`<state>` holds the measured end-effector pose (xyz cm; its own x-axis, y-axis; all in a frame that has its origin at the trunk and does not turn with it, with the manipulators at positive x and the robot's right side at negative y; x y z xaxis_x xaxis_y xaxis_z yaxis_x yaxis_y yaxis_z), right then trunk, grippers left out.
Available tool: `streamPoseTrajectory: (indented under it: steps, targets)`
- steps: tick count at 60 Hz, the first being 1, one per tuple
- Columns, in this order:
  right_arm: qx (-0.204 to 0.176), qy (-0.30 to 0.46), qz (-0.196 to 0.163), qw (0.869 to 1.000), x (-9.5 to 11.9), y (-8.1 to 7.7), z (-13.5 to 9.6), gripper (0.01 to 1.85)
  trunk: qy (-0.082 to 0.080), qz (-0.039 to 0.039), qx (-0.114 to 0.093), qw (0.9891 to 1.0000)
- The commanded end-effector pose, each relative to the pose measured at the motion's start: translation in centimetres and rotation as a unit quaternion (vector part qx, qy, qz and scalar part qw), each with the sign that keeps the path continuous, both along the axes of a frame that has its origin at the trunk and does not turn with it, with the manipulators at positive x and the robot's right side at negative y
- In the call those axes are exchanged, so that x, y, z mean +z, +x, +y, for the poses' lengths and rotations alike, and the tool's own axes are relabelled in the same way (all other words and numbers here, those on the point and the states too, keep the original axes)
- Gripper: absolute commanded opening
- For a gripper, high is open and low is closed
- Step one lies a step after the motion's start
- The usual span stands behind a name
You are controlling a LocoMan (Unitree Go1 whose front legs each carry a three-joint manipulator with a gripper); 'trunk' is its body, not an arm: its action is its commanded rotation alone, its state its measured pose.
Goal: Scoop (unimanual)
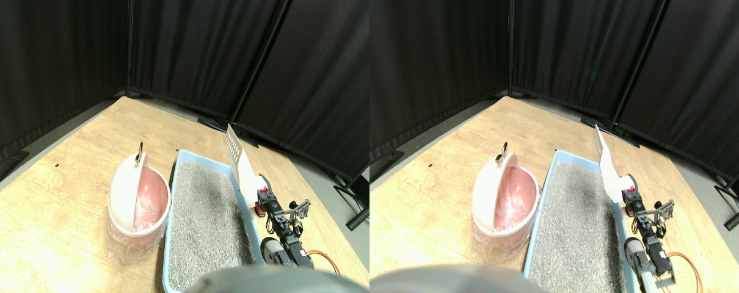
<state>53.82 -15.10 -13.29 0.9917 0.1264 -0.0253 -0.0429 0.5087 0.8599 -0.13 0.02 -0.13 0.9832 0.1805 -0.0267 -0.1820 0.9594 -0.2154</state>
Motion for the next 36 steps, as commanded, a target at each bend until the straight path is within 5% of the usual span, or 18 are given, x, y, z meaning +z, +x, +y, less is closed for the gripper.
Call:
streamPoseTrajectory:
  steps: [1,18,36]
  targets:
    - [0.01,0.009,-0.045,0.999,1.5,0.0,0.5,0.05,-0.002,0.0035,0.011,0.9999]
    - [0.02,-0.005,-0.045,0.999,1.7,-0.3,0.7,0.05,-0.004,0.0035,0.012,0.9999]
    - [0.061,-0.199,-0.1,0.973,2.8,-0.9,1.1,0.05,-0.008,0.0028,0.017,0.9998]
